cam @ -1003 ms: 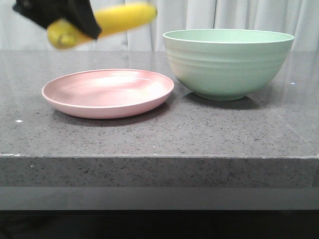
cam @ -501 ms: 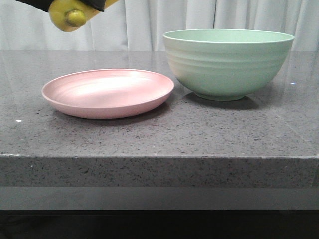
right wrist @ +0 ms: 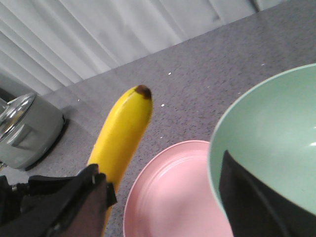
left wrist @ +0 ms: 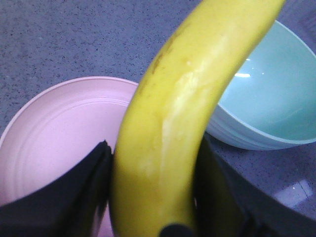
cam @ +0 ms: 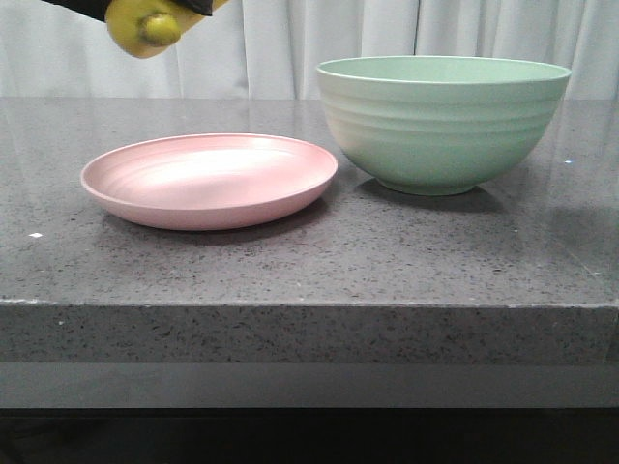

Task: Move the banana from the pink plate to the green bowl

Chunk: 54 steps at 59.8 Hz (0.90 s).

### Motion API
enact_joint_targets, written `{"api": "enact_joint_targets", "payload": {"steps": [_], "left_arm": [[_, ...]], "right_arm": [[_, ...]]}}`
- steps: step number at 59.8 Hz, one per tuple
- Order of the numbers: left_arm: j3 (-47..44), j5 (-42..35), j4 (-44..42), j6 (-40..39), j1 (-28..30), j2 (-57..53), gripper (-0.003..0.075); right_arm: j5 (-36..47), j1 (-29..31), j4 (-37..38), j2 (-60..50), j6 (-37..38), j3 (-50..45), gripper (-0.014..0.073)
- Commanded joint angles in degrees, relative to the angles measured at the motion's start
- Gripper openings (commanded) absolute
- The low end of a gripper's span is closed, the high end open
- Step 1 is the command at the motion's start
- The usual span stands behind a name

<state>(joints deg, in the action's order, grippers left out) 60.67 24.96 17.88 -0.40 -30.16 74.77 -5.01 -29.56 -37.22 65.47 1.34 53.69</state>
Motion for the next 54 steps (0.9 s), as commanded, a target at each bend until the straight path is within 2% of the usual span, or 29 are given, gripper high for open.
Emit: {"api": "enact_joint_targets", "payload": {"steps": [1, 17, 29, 44, 54], "left_arm": [[1.6, -4.9, 1.3, -0.4, -0.4, -2.2, 0.0237], [1.6, -4.9, 1.3, -0.4, -0.4, -2.2, 0.0237], [1.6, -5.1, 1.3, -0.4, -0.4, -2.2, 0.0237], [1.6, -5.1, 1.3, -0.4, -0.4, -2.2, 0.0237], [1.6, -5.1, 1.3, -0.4, -0.4, -2.2, 0.0237]], "right_arm": [[4.2, -1.6, -1.3, 4.8, -0.7, 6.6, 0.0509], [5.0, -2.0, -6.7, 12.9, -0.7, 13.7, 0.0509], [5.0, -2.2, -7.8, 16.6, -0.7, 16.8, 0.0509], [3.9, -5.6, -8.8, 22.1, -0.7, 22.5, 0.0509], [2.5, -6.2, -8.8, 23.1, -0.7, 23.1, 0.05]]}}
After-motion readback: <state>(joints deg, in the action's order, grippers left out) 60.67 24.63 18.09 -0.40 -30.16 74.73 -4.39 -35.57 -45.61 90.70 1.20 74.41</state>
